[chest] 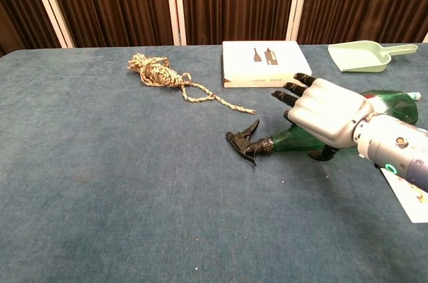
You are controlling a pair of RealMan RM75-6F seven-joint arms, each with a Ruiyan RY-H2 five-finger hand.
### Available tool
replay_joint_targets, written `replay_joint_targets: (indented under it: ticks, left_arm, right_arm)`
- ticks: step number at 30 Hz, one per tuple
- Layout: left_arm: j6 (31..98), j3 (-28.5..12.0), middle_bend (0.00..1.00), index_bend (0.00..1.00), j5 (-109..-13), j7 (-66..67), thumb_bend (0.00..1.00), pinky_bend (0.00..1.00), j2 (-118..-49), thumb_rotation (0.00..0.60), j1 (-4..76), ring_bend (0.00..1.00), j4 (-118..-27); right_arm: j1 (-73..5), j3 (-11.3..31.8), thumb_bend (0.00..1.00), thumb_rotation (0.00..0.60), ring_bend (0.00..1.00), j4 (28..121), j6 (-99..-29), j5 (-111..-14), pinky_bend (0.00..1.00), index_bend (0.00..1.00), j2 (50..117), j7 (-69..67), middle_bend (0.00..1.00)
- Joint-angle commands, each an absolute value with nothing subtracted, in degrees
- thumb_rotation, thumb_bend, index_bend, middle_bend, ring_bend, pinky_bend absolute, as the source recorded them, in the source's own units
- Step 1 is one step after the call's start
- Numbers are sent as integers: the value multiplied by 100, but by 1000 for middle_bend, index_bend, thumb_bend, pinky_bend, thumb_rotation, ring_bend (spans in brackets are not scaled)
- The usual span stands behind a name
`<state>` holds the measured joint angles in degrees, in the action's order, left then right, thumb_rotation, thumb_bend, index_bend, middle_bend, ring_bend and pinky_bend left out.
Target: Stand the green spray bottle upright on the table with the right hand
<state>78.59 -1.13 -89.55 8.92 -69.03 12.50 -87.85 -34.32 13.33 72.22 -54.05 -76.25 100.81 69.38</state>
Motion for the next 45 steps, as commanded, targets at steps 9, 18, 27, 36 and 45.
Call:
replay_joint_targets:
  ticks: [9,18,27,36,45]
  left_arm:
    - [7813,-97,0,0,-8934,908,62,51,-6904,600,1278,0,-8821]
    - [7958,-41,0,0,-9085,826,69,51,-6862,600,1243,0,-8844]
    - [8136,35,0,0,-9240,762,80,51,-6832,600,1168,0,-8839]
    - [8242,52,0,0,-9259,735,80,51,-6822,600,1106,0,-8833]
    - [8153,109,0,0,-9332,567,80,51,-6756,600,1153,0,-8873]
  right_arm:
    - [-3574,1158,879,600,0,6926,-5915,-7886,0,885,10176,6713,19]
    - [-3491,786,1000,600,0,7365,-6923,-8957,0,888,9958,5812,17]
    - [-3406,614,1000,600,0,7883,-7894,-9819,0,888,9667,4027,17]
    - [-3503,933,1000,600,0,8039,-8161,-9752,0,889,9461,2365,19]
    - [-3498,1559,1000,600,0,8593,-7737,-8612,0,889,9139,711,20]
